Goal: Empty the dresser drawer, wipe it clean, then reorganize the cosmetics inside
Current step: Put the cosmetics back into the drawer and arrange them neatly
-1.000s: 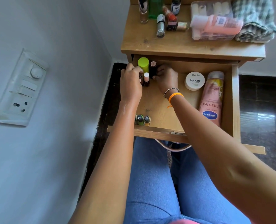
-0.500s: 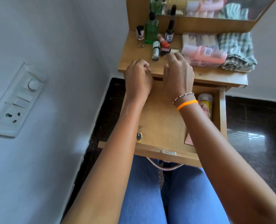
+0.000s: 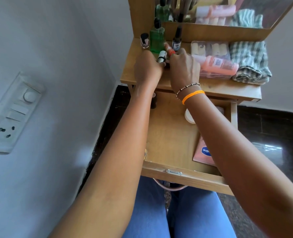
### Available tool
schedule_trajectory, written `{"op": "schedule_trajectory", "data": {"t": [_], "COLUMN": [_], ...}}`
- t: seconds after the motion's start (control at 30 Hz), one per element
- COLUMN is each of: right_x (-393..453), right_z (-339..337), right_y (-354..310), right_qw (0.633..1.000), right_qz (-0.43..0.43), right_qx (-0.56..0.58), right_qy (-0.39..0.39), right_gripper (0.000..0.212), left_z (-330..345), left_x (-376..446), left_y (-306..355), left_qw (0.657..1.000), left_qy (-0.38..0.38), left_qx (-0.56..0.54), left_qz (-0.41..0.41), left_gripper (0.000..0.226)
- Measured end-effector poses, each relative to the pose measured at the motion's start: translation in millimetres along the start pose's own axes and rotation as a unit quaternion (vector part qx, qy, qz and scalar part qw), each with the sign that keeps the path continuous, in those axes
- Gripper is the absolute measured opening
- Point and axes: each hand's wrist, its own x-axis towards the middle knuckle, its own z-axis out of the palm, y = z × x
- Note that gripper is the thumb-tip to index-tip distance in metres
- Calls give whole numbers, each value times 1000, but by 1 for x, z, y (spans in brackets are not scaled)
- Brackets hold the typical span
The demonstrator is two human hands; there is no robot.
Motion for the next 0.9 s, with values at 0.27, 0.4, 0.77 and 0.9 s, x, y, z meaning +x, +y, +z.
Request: {"op": "schedule_trajectory", "data": {"t": [0.27, 0.4, 0.77, 0.9], "right_x": [-40, -55, -110, -109], "right_z": [-17, -14, 36, 51], "right_y": [-16, -17, 2, 3], "right_qw": [999, 999, 967, 955], "right_qz": [-22, -5, 54, 72], "right_qx": [-29, -12, 211, 246], "right_qy": [-28, -37, -129, -151], "right_gripper": [27, 27, 36, 36], "left_z": [-29, -42, -43, -34], "left_x": [-32, -63, -106, -102], "left_y": [-24, -44, -105, -106], "left_qw": [997, 989, 995, 997], "left_qy": [-65, -83, -80, -74], "left_qx": [-39, -119, -51, -2], "left_qz": [-23, -37, -16, -2], "left_gripper": [13, 19, 20, 14]}}
